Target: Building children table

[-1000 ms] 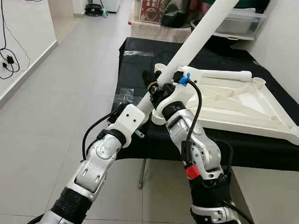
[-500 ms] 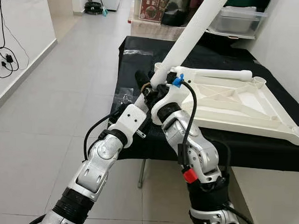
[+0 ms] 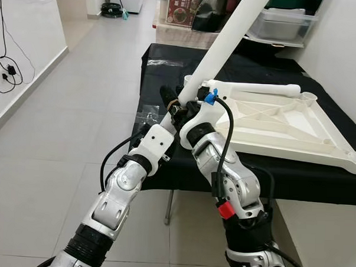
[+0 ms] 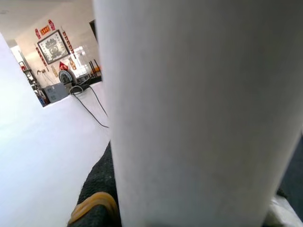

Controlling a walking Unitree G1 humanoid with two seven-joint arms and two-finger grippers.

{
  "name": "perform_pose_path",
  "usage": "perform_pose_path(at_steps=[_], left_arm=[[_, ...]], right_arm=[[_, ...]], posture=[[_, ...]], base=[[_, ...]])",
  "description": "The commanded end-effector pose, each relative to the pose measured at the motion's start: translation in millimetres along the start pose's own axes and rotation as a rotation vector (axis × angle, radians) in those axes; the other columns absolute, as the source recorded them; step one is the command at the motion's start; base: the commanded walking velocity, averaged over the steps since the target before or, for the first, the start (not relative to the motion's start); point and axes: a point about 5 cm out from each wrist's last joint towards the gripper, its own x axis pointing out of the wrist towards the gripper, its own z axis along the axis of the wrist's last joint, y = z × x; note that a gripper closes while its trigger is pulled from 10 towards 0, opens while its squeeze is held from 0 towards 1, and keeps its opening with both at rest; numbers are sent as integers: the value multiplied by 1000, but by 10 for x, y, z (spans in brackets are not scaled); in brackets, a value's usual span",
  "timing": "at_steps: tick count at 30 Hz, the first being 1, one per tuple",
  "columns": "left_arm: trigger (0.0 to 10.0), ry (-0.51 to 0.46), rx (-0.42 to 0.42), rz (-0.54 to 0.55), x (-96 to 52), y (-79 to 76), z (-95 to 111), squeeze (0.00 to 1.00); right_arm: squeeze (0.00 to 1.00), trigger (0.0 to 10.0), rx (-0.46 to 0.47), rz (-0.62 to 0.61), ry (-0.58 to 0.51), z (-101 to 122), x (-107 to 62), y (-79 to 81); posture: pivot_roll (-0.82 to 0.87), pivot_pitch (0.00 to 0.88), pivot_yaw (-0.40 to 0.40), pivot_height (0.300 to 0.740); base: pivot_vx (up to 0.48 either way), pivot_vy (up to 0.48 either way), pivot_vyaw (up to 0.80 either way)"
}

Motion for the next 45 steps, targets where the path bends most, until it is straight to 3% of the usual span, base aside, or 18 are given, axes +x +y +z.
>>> perform_pose_path(at_steps=[1, 7, 8, 12, 13, 17, 18, 25, 29, 36, 37, 38, 44, 45], left_arm=[[0, -13, 2, -25, 6, -71, 10, 0], [0, 3, 7, -28, -26, -81, -33, 0], [10000, 12, 8, -26, -32, -78, -45, 0], [10000, 18, -2, -28, -44, -72, -59, 0], [10000, 19, 0, -28, -55, -64, -63, 0], [10000, 16, -12, -56, -126, -17, -72, 0], [10000, 16, -30, -83, -165, -3, -78, 0], [10000, 10, -69, -181, -326, 13, -87, 0], [10000, 37, -174, -360, -599, -46, -85, 0], [10000, 56, -227, -462, -782, -74, -96, 0], [10000, 105, -353, -534, -949, -102, -112, 0], [10000, 119, -389, -561, -1004, -118, -111, 0], [10000, 149, -406, -639, -1158, -182, -118, 0], [10000, 156, -459, -640, -1174, -199, -105, 0]], right_arm=[[0, 10000, 61, 22, -4, -43, -19, 121], [0, 10000, 25, 17, -7, -59, -22, 107], [0, 10000, 9, 10, -12, -58, -22, 95], [0, 10000, -22, 5, -21, -51, -16, 65], [1000, 10000, -24, 12, -23, -47, -14, 55], [1000, 10000, -48, 53, -31, -6, -14, 21], [0, 10000, -67, 72, -21, 2, -13, -10], [0, 10000, -58, 186, 17, 4, -39, -162], [0, 10000, -20, 397, 143, -32, -113, -327], [0, 10000, 35, 578, 215, -26, -204, -331], [0, 10000, 93, 748, 281, -9, -312, -323], [0, 10000, 121, 797, 304, -4, -348, -324], [0, 10000, 197, 929, 351, 30, -446, -363], [0, 10000, 206, 963, 357, 38, -475, -359]], posture=[[75, 66, -98, 740], [76, 61, -99, 740], [76, 62, -98, 740], [76, 62, -98, 740], [79, 60, -97, 740], [84, 64, -92, 740], [85, 65, -89, 740], [95, 67, -84, 740], [107, 75, -78, 740], [113, 80, -77, 740], [114, 86, -73, 740], [114, 86, -73, 740], [119, 87, -77, 740], [115, 89, -73, 740]], base=[[0, 0, 0], [0, 0, 0], [0, 0, 0], [0, 0, 0], [0, 0, 0], [0, 0, 0], [0, 0, 0], [0, 0, 0], [0, 0, 0], [0, 0, 0], [0, 0, 0], [0, 0, 0], [0, 0, 0], [0, 0, 0]])
